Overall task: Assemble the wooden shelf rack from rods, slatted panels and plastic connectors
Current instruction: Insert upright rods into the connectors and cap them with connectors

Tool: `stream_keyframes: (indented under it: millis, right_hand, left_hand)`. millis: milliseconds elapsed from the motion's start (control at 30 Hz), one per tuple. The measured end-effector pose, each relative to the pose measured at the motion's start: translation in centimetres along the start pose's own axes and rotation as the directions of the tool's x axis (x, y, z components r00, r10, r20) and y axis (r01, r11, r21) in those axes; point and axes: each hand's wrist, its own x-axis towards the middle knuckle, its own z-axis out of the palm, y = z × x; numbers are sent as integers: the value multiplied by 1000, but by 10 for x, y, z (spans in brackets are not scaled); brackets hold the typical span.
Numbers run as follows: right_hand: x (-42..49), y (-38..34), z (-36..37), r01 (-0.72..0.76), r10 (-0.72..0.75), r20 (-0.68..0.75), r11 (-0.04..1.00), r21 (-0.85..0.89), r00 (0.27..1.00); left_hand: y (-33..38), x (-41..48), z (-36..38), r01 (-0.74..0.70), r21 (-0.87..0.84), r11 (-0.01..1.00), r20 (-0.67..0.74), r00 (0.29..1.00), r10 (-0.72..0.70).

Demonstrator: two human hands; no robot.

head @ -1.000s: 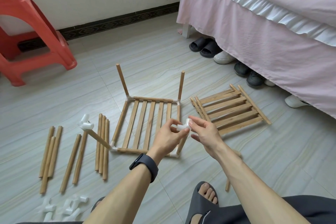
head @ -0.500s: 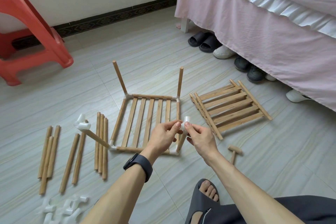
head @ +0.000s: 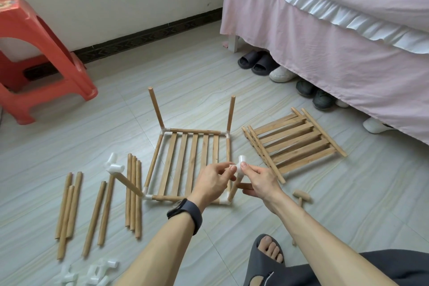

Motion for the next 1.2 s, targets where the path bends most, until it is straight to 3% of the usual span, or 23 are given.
stream_keyframes:
  millis: [100, 200, 300, 367, 400, 433, 500, 633, 700, 767, 833, 933, 1000, 1100, 1167, 1200]
  right_hand:
    - [6, -4, 11, -14, 14, -8, 999, 42, 1000]
    - [20, -10, 25, -18, 21, -113, 999, 33, 993]
    - [39, -21, 24, -18, 16, -202, 1000, -7, 979]
    - [51, -30, 17, -21, 20, -219, 1000, -1, 975]
    - [54, -33, 14, -26, 21, -231, 1000, -16, 973]
    - [57, -35, 12, -27, 15, -245, 999, -46, 969]
    - [59, -36, 12, -19, -16, -276, 992, -124, 961]
    - [53, -31, 22, 13, -70, -323, 985, -174, 944]
    - [43, -29, 26, 9, -62, -343, 988, -155, 937]
    - [32, -26, 31, 9, -66, -332, 985, -170, 941]
    - [19, -19, 43, 19, -85, -294, 975, -223, 952]
    - [0, -6, 69, 61, -143, -262, 953, -295, 954]
    - [-11, 1, 82, 86, -150, -205, 953, -291, 967]
    - [-19, 4, 87, 8, -7, 19, 996, -85, 1000]
    - [-10, -1, 77, 45, -35, 54, 980, -196, 998]
    - [-1, -6, 70, 67, -73, -14, 964, -259, 997]
  left_hand:
    - [2, -1, -8, 24, 67, 997, 51, 998, -27]
    - [-1, 4, -46, 37, 360, 932, 57, 996, -62]
    - [-12, 4, -115, 133, 714, 687, -135, 990, -52]
    - [-28, -5, -161, 277, 821, 500, -254, 960, -115]
    - [-38, -12, -178, 343, 821, 457, -293, 939, -180]
    - [-49, -20, -191, 390, 793, 468, -303, 919, -253]
    - [-67, -32, -200, 438, 666, 603, -267, 896, -356]
    - [-79, -31, -183, 458, 382, 803, -333, 879, -342]
    - [-79, -26, -177, 445, 112, 889, -393, 841, -372]
    - [-80, -23, -175, 381, -157, 911, -416, 811, -411]
    - [-77, -23, -168, 336, -303, 892, -436, 783, -443]
    - [-68, -31, -142, 296, -380, 877, -472, 753, -458]
    - [-62, -39, -115, 288, -409, 866, -435, 773, -462]
    - [-48, -51, -79, 422, -334, 843, -139, 862, -487]
    - [-41, -57, -66, 426, -247, 870, -23, 895, -445]
    - [-40, -60, -63, 388, -199, 900, -27, 916, -401]
